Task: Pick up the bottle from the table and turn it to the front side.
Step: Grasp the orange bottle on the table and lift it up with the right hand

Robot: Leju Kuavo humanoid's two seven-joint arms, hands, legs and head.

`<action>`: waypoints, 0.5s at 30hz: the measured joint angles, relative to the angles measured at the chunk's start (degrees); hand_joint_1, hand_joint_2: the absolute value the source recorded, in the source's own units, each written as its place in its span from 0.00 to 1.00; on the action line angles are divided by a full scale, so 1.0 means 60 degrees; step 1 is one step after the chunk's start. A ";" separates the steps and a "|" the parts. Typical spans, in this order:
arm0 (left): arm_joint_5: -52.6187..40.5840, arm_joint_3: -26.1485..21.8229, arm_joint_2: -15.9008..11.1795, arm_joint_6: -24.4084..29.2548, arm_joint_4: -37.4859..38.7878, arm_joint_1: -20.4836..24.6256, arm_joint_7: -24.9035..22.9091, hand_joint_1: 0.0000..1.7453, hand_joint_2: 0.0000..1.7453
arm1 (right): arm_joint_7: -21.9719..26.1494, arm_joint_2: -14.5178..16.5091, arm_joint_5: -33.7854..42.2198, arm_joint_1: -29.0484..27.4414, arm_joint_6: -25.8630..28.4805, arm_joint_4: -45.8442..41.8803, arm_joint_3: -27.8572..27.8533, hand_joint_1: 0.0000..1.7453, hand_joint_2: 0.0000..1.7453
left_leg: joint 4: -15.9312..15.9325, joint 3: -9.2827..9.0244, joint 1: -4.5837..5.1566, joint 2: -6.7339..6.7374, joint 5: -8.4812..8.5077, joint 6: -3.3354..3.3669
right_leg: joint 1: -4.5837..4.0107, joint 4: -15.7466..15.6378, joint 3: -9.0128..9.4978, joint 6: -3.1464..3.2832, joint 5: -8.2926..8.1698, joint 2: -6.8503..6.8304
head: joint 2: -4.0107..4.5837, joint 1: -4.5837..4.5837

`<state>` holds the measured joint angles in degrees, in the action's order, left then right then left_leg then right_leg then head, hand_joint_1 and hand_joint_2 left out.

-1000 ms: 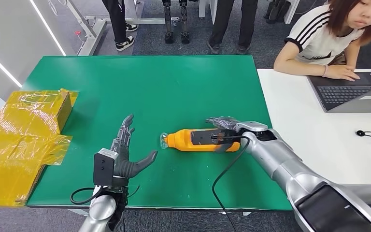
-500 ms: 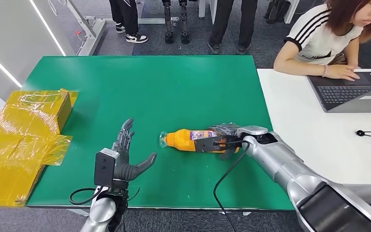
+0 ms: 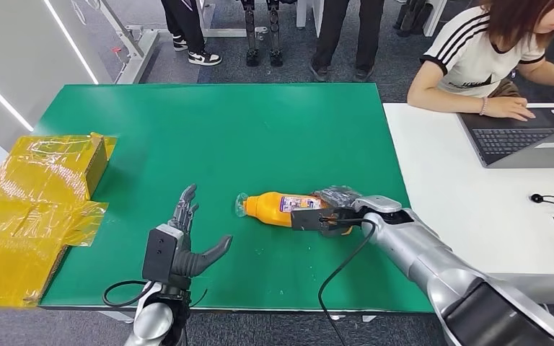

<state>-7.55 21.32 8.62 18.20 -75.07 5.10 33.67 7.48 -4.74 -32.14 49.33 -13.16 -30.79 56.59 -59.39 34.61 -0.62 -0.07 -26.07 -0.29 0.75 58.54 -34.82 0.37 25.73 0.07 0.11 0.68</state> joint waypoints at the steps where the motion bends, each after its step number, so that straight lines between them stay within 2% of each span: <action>1: -0.0014 -0.0004 0.0003 0.0004 -0.0014 -0.0010 0.0001 0.00 1.00 | 0.0048 0.0000 0.0056 -0.0041 0.0136 0.0008 -0.0002 1.00 1.00 | 0.0000 -0.0004 0.0000 0.0001 0.0000 0.0000 | 0.0000 0.0000 0.0003 0.0000 0.0000 0.0001 | 0.0000 -0.0001; 4: -0.0037 -0.0017 0.0005 0.0005 -0.0056 -0.0031 0.0001 0.00 1.00 | 0.0279 -0.0012 0.0342 -0.0185 0.0512 0.0017 -0.0072 1.00 1.00 | 0.0000 -0.0022 -0.0001 0.0004 0.0000 0.0000 | -0.0001 -0.0002 0.0017 0.0000 0.0000 0.0004 | 0.0000 0.0000; 6: -0.0062 -0.0025 0.0005 0.0010 -0.0075 -0.0048 0.0019 0.00 1.00 | 0.0780 -0.0046 0.0992 -0.0373 0.0533 -0.0020 -0.0284 1.00 1.00 | 0.0001 -0.0034 -0.0002 0.0005 -0.0001 -0.0001 | -0.0002 -0.0005 0.0028 0.0000 0.0000 0.0005 | 0.0000 0.0000; 10: -0.0019 -0.0036 -0.0017 0.0032 -0.0085 -0.0058 0.0189 0.00 1.00 | 0.2456 -0.0281 0.3400 -0.1319 -0.0577 -0.0590 -0.1435 1.00 1.00 | 0.0001 -0.0033 -0.0002 -0.0012 -0.0002 -0.0001 | -0.0003 -0.0009 0.0038 -0.0001 0.0002 -0.0012 | 0.0000 -0.0001; 15: 0.0162 -0.0077 -0.0081 0.0183 -0.0085 -0.0017 0.0323 0.00 1.00 | 0.3201 -0.0471 0.5355 -0.2600 -0.0909 -0.1766 -0.2936 1.00 1.00 | 0.0001 -0.0018 -0.0002 -0.0030 -0.0001 0.0000 | -0.0003 -0.0009 0.0033 -0.0001 0.0002 -0.0031 | 0.0000 -0.0003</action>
<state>-6.58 20.86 8.14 19.29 -75.58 5.00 35.61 26.69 -7.57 -0.01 33.73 -18.61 -41.39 38.98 -59.38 34.51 -0.63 -0.25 -26.08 -0.29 0.73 58.49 -34.62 0.36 25.74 -0.11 0.11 0.67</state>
